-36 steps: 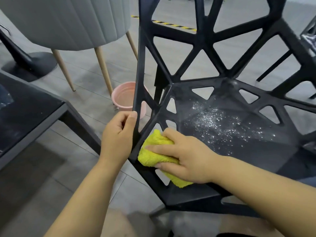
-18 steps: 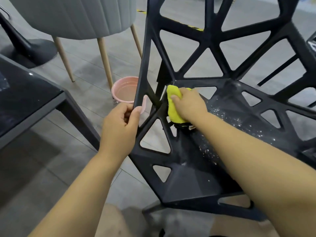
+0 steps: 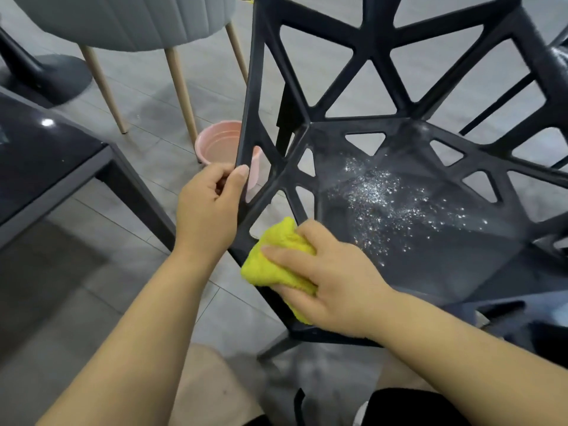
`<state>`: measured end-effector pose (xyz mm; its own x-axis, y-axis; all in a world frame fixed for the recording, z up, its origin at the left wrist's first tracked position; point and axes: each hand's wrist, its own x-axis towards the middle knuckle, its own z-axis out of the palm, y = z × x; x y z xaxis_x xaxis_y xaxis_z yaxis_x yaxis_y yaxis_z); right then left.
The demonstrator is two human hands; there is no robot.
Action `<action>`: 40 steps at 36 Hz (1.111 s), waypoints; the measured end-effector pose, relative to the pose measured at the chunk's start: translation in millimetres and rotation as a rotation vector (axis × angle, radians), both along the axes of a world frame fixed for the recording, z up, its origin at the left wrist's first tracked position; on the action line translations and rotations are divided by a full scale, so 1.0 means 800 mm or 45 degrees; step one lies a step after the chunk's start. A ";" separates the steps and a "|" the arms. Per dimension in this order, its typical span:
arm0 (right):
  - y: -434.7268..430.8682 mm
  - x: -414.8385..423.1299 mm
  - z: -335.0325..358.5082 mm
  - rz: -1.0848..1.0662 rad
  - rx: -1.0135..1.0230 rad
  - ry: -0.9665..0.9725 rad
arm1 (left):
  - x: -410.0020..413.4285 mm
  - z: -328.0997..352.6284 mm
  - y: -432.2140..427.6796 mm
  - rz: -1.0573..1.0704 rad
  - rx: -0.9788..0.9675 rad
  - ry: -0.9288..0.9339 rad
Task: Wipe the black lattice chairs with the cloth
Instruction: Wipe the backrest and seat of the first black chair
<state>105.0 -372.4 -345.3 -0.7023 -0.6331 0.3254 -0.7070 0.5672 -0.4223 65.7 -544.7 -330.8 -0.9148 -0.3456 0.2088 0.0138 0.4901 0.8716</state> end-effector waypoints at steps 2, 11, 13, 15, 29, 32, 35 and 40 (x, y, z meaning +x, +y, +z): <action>0.000 0.003 0.000 0.125 0.008 0.048 | 0.003 0.001 -0.001 -0.017 -0.029 0.002; 0.019 -0.001 0.009 0.327 0.203 -0.082 | 0.006 0.004 0.001 0.022 -0.142 0.085; 0.035 -0.003 0.014 0.372 0.316 -0.117 | 0.006 0.003 0.002 0.047 -0.166 0.111; 0.050 -0.007 0.018 0.373 0.417 -0.139 | 0.005 0.002 0.003 0.079 -0.219 0.159; 0.058 -0.130 0.076 -0.457 -0.348 -0.702 | -0.041 0.018 0.021 -0.262 -1.048 0.549; 0.061 -0.183 0.077 -0.653 -0.358 -0.617 | -0.071 0.018 0.031 -0.377 -1.238 0.362; 0.062 -0.232 0.065 -0.766 -0.215 -0.478 | -0.096 0.023 0.049 -0.462 -1.499 0.089; 0.046 -0.298 0.029 -0.877 0.049 -0.393 | -0.133 0.018 0.071 -0.465 -1.776 -0.235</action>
